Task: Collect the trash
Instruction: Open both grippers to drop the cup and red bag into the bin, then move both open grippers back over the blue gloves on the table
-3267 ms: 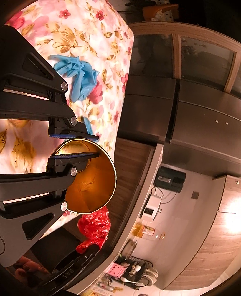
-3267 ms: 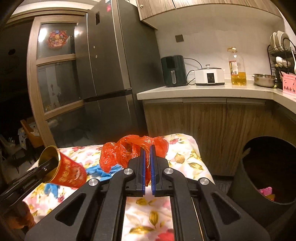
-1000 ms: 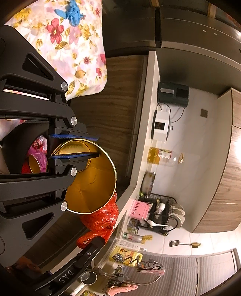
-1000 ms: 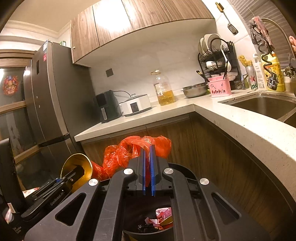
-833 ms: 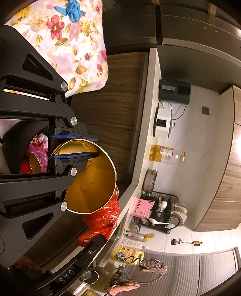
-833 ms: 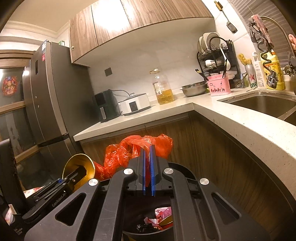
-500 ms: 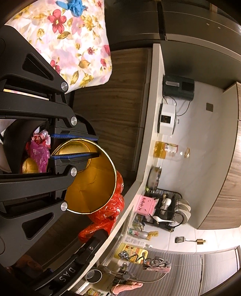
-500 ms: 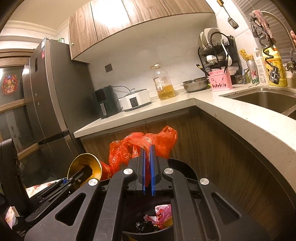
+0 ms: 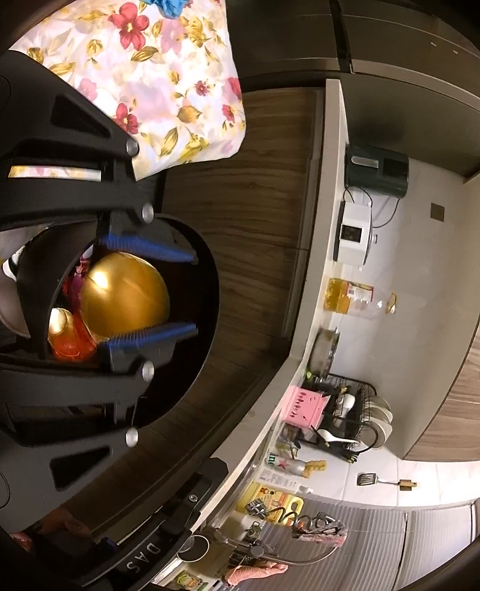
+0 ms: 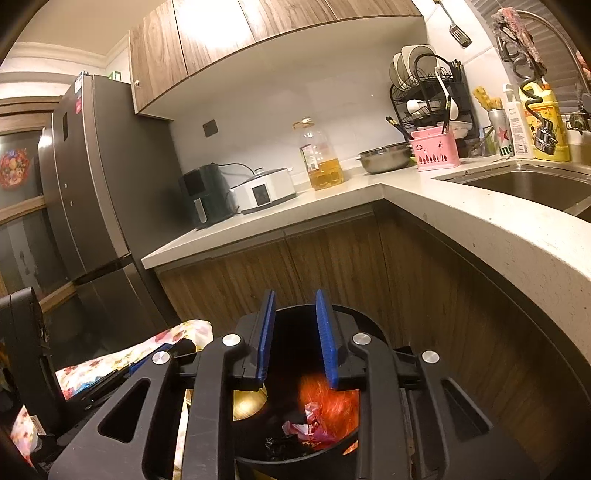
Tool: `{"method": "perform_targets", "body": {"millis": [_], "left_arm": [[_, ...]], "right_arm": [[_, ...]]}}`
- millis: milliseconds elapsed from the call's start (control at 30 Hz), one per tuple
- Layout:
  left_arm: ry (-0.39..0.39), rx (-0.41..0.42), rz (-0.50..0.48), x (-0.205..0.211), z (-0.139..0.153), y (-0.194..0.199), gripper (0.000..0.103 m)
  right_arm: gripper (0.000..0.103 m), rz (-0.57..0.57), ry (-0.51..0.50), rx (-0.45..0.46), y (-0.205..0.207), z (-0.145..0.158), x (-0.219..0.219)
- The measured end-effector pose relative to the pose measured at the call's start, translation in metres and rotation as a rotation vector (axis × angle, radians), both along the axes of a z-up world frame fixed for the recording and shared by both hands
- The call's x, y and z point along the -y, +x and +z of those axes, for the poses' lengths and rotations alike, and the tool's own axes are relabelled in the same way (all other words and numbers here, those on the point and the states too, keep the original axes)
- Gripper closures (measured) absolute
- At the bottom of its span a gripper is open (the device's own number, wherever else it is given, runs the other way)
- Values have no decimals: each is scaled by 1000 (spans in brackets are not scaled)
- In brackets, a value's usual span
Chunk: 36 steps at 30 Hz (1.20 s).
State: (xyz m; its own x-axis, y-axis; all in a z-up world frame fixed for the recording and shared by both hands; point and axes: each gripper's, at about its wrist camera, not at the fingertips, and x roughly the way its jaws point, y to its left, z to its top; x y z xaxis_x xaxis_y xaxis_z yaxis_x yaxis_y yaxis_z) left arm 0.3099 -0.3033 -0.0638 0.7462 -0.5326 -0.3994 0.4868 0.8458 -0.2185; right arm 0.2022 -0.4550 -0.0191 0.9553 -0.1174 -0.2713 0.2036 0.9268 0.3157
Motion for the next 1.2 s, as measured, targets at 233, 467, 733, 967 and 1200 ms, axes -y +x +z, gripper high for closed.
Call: {"method": "perform_targets", "body": {"millis": [233, 467, 733, 967, 1200], "left_arm": [[1, 11, 54, -15, 0, -10, 35], [0, 0, 157, -55, 1, -22, 25], [-1, 15, 300, -111, 7, -42, 20], [19, 37, 413, -166, 12, -61, 19], [48, 43, 532, -225, 10, -74, 18]], "right_arm": [[51, -9, -8, 2, -7, 0, -5], [33, -8, -21, 18, -16, 3, -16], [21, 58, -28, 32, -22, 7, -47], [10, 128, -56, 46, -26, 12, -87], [7, 219, -89, 55, -24, 12, -140]]}}
